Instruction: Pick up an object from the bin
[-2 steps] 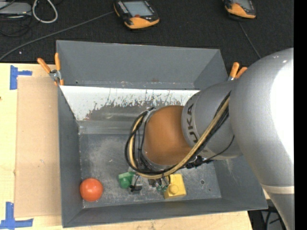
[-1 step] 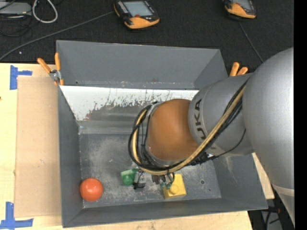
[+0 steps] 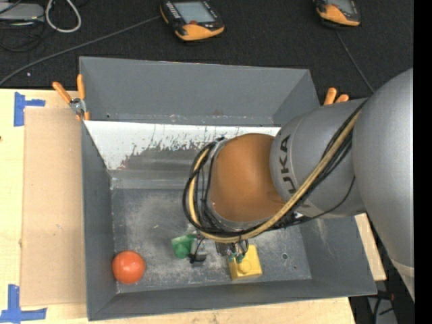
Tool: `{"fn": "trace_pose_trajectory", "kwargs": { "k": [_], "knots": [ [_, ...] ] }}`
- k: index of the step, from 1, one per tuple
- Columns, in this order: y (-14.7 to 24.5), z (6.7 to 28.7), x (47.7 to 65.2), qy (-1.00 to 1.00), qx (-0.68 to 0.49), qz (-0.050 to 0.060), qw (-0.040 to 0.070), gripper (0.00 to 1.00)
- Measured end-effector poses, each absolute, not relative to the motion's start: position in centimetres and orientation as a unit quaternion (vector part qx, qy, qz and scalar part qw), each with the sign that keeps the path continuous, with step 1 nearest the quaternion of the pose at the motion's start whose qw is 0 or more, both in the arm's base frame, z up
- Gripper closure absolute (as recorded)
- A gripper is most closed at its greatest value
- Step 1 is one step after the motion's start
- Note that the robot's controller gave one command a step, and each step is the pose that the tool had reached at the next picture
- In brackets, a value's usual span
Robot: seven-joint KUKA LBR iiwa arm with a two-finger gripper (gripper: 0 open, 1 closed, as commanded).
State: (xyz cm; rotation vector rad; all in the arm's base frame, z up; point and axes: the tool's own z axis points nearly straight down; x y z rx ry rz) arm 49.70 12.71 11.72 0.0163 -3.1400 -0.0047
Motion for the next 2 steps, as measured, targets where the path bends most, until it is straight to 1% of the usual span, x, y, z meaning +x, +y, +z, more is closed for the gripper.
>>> {"fn": "trace_pose_trajectory", "kwargs": {
  "k": [2],
  "knots": [
    [12.68,13.85,49.64,-1.0,0.004,-0.001,0.002,1.0]
  ]
}}
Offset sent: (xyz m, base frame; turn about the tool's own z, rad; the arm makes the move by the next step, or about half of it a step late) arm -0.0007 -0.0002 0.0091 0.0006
